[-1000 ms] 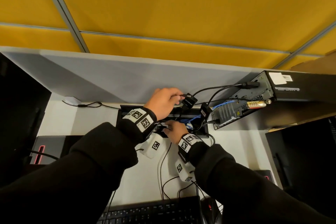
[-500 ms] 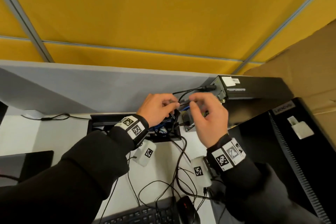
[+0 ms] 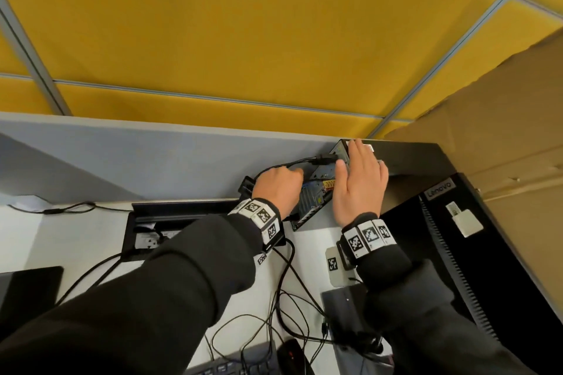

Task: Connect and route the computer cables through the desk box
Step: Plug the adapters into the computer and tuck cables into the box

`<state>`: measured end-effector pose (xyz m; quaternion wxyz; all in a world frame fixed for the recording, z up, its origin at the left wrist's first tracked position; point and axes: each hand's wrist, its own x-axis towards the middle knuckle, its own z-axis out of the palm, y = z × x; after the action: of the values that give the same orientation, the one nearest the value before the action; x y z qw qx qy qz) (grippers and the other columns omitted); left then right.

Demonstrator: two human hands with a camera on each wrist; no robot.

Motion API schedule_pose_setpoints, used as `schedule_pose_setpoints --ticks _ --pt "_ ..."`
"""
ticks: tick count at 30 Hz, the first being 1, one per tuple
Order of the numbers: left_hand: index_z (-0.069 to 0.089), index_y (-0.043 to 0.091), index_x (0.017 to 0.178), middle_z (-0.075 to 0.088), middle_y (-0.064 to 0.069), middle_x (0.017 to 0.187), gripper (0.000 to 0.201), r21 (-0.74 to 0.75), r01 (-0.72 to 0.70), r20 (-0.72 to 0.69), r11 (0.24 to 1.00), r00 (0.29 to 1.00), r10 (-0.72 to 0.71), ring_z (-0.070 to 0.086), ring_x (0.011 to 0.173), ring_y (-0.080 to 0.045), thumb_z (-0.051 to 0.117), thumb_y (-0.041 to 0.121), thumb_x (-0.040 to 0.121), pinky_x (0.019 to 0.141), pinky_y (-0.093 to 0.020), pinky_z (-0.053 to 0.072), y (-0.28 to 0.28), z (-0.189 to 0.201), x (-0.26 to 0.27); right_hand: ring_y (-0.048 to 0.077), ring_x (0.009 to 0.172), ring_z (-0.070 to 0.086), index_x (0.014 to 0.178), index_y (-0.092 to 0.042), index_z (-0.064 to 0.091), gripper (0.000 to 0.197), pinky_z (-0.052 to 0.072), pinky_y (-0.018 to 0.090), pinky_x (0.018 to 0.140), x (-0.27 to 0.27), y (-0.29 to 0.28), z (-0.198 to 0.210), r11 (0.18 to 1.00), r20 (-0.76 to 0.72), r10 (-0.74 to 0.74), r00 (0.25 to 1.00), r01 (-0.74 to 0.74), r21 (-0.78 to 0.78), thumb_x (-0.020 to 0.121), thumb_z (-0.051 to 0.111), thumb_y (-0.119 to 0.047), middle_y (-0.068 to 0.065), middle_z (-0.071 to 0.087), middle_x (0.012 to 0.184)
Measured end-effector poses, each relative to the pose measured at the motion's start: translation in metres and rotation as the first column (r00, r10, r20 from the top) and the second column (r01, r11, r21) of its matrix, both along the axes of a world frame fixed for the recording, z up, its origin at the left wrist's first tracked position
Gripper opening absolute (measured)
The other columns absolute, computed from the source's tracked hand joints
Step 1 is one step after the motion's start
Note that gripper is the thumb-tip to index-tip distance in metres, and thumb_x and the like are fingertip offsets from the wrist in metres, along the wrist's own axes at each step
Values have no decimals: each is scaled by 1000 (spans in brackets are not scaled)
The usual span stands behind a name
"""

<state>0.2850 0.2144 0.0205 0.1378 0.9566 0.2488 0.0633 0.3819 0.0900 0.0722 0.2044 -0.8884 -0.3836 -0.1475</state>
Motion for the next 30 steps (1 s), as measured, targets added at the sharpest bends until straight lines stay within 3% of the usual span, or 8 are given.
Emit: schedule_pose_setpoints --ticks 3,9,19,30 --pt "62 10 116 71 -15 96 23 -45 -43 -38 998 998 41 70 89 -38 57 8 93 63 -38 46 -9 -8 8 18 148 33 150 -13 46 54 17 44 123 0 1 -2 999 -2 -8 1000 8 52 106 26 -38 2 44 157" --pt "63 13 118 72 -12 105 27 -100 -155 87 983 983 164 72 94 -38 50 4 95 70 -42 55 -14 -12 25 17 146 37 148 -15 49 49 18 44 123 2 4 -8 994 27 -26 999 23 104 106 32 -33 0 48 154" --pt "69 27 111 74 -5 93 23 -136 -204 159 969 961 225 72 87 -35 54 14 97 65 -37 52 -12 -25 33 16 145 38 147 -16 49 47 18 43 123 5 2 -11 993 65 -13 998 5 116 103 41 -31 -2 48 153" --pt "69 31 115 74 -6 98 22 -150 -206 220 967 947 236 71 91 -34 55 22 101 70 -39 55 -12 -30 39 16 144 39 146 -17 50 47 17 43 123 4 3 -14 989 64 -15 998 5 147 103 41 -33 -2 49 152"
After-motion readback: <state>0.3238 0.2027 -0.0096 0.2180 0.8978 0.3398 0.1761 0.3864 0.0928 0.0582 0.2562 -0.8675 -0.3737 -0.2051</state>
